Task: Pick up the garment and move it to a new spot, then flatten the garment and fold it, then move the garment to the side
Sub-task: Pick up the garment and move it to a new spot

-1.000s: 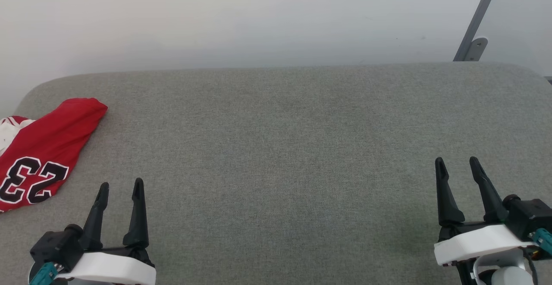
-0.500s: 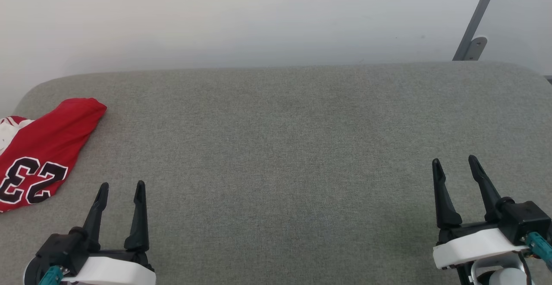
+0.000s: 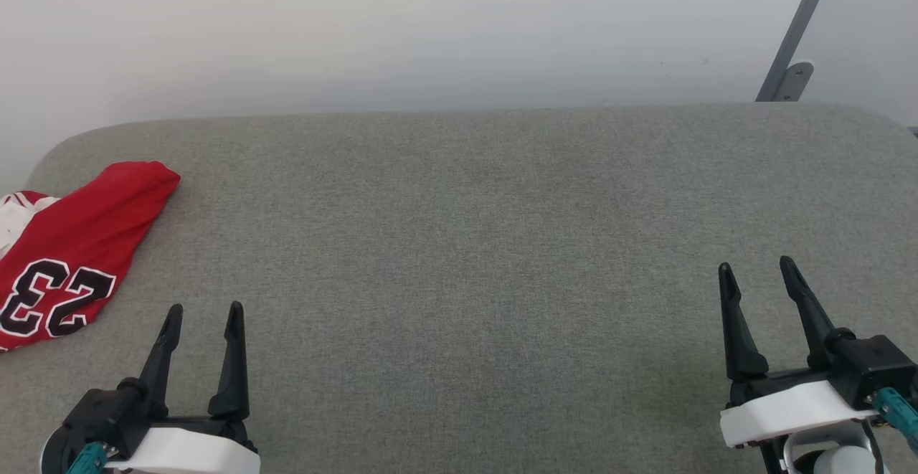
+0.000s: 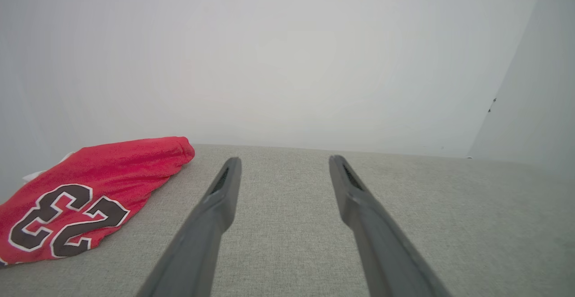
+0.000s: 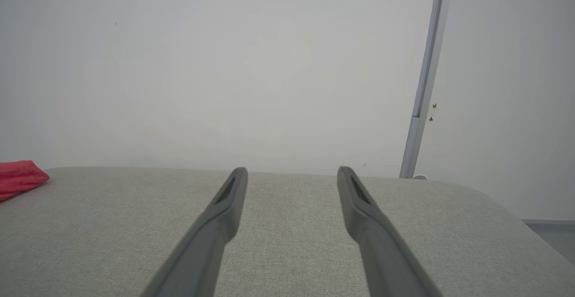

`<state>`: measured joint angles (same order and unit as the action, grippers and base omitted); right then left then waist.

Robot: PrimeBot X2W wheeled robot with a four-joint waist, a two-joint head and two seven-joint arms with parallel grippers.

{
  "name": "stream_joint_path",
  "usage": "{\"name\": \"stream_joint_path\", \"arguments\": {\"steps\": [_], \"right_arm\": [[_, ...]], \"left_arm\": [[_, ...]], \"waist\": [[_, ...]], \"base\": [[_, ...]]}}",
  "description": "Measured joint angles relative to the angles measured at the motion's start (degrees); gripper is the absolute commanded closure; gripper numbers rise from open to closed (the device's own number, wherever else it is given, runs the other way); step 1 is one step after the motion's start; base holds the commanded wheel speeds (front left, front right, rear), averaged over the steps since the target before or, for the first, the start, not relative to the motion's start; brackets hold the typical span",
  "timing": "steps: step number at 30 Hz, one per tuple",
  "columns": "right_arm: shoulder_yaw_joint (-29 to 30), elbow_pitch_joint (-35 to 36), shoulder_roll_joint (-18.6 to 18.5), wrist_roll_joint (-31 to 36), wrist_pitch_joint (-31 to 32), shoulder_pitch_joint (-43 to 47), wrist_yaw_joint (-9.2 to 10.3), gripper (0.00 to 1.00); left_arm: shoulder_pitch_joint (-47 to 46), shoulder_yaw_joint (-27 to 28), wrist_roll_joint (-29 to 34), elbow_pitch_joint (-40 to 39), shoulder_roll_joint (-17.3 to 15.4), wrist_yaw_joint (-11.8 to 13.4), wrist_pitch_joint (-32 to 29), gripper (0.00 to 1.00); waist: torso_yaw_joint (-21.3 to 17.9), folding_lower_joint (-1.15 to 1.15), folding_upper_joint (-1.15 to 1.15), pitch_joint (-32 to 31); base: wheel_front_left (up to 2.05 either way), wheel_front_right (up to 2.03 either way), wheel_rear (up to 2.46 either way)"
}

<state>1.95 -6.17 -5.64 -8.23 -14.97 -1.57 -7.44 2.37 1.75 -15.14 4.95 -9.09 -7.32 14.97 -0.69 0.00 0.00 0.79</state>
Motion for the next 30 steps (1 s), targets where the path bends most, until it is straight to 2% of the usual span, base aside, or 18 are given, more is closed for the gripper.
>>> {"name": "stream_joint_path", "arguments": {"steps": [6, 13, 30], "right_arm": [[-0.6, 0.1, 0.0, 0.0, 0.0, 0.1, -0.04, 0.00], [-3.3, -0.3, -0.6, -0.3, 0.0, 0.4, -0.04, 0.00], [-10.9, -2.8, -2.5, -2.4, 0.0, 0.1, -0.04, 0.00]], "left_arm": [[0.0, 1.2, -1.1, 1.1, 0.6, 0.0, 0.0, 0.00], [-0.3, 3.1, -1.7, 2.7, 1.1, 0.0, 0.0, 0.00], [1.2, 9.5, -1.0, 5.0, 2.1, 0.0, 0.0, 0.00]], "waist": [[0.8, 0.00, 0.00, -0.1], [3.8, 0.00, 0.00, -1.0], [15.8, 0.00, 0.00, -4.5]], "base": [[0.00, 0.00, 0.00], [0.00, 0.00, 0.00], [0.00, 0.00, 0.00]]}}
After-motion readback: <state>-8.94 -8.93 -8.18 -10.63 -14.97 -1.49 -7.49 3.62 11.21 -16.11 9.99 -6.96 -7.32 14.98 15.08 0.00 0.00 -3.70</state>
